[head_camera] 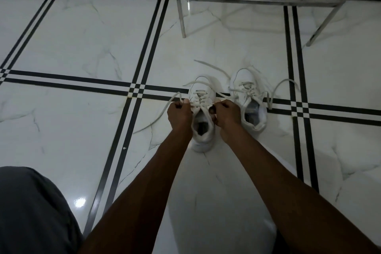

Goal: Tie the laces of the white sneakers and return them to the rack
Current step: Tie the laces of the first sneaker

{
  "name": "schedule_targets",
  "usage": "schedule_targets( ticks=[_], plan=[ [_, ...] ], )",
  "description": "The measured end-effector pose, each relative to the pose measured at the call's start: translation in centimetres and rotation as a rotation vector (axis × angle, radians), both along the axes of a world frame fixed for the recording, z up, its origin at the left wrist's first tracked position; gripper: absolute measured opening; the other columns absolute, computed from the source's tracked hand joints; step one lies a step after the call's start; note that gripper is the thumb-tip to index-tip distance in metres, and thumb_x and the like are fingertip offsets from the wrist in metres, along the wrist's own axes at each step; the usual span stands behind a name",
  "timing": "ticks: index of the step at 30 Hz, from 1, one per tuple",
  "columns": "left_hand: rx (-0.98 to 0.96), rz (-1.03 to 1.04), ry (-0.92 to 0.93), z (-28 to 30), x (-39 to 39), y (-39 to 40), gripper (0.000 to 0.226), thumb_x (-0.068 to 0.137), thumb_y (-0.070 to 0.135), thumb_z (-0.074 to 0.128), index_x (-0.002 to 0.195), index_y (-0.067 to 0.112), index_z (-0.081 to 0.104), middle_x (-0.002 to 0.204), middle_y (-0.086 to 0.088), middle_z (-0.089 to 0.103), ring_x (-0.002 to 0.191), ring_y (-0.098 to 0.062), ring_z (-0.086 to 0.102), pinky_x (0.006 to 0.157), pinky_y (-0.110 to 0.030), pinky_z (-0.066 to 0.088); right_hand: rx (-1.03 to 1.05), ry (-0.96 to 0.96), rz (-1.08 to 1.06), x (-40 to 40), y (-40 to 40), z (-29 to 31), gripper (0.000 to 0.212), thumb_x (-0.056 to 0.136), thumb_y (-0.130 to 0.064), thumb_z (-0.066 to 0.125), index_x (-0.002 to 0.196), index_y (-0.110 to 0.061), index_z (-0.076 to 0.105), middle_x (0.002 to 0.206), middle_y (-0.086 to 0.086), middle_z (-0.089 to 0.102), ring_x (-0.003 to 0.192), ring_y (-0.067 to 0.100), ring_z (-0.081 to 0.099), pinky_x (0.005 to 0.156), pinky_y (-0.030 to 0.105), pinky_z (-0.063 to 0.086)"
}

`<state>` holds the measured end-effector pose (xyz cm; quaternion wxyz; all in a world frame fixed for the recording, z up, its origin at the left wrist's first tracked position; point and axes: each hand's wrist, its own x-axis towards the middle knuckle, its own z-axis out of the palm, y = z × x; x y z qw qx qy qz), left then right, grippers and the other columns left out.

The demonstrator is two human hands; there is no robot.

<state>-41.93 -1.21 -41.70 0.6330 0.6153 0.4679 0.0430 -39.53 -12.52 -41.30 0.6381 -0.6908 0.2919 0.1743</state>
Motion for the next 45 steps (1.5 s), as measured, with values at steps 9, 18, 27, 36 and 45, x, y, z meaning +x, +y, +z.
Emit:
schedule_targets(
  ticks=[9,18,27,36,45],
  plan=[
    [0.715,-0.644,-0.198,0.3,-1.2,3.3,0.041,0.093,0.028,0.065,0.131,0.014,0.063,0.131,-0.011,0.062,0.121,-0.025,0.054,0.106,-0.042,0.038,-0.712,-0.565,0.614,1.2,-3.0,2.9,0.042,0.08,-0.011,0.076,0.119,-0.01,0.06,0.119,0.012,0.059,0.105,0.027,0.06,0.081,0.034,0.049],
    [0.877,-0.987,0.038,0.9,-1.2,4.9,0.032,0.102,0.036,0.055,0.11,0.008,0.068,0.122,-0.013,0.06,0.122,-0.034,0.048,0.098,-0.05,0.047,-0.667,-0.533,0.867,1.5,-4.1,2.6,0.021,0.094,-0.032,0.065,0.084,-0.016,0.074,0.081,0.006,0.076,0.076,0.023,0.071,0.073,0.041,0.058],
    [0.334,-0.952,-0.009,2.3,-1.1,6.5,0.052,0.103,0.038,0.031,0.101,-0.004,0.062,0.104,-0.024,0.065,0.094,-0.027,0.057,0.09,-0.048,0.047,-0.249,-0.245,0.814,2.9,-4.6,6.2,0.031,0.096,-0.038,0.062,0.085,-0.012,0.075,0.085,-0.004,0.076,0.078,0.004,0.066,0.059,0.018,0.046],
    [-0.087,-0.636,-0.304,5.2,1.0,7.0,0.042,0.107,0.021,0.043,0.074,0.007,0.065,0.092,-0.011,0.076,0.103,-0.025,0.071,0.103,-0.04,0.054,0.319,-0.124,0.431,3.3,-3.0,5.8,0.029,0.101,-0.038,0.054,0.087,-0.014,0.062,0.116,0.014,0.075,0.102,0.026,0.071,0.079,0.037,0.048],
    [-0.051,-0.665,-0.349,5.0,1.5,4.4,0.033,0.109,0.037,0.045,0.098,0.011,0.062,0.078,-0.001,0.055,0.074,-0.016,0.051,0.069,-0.026,0.046,0.216,-0.211,0.466,2.7,-0.9,4.5,0.024,0.1,-0.021,0.058,0.121,-0.022,0.071,0.096,0.003,0.071,0.077,0.012,0.065,0.064,0.027,0.045]
  ],
)
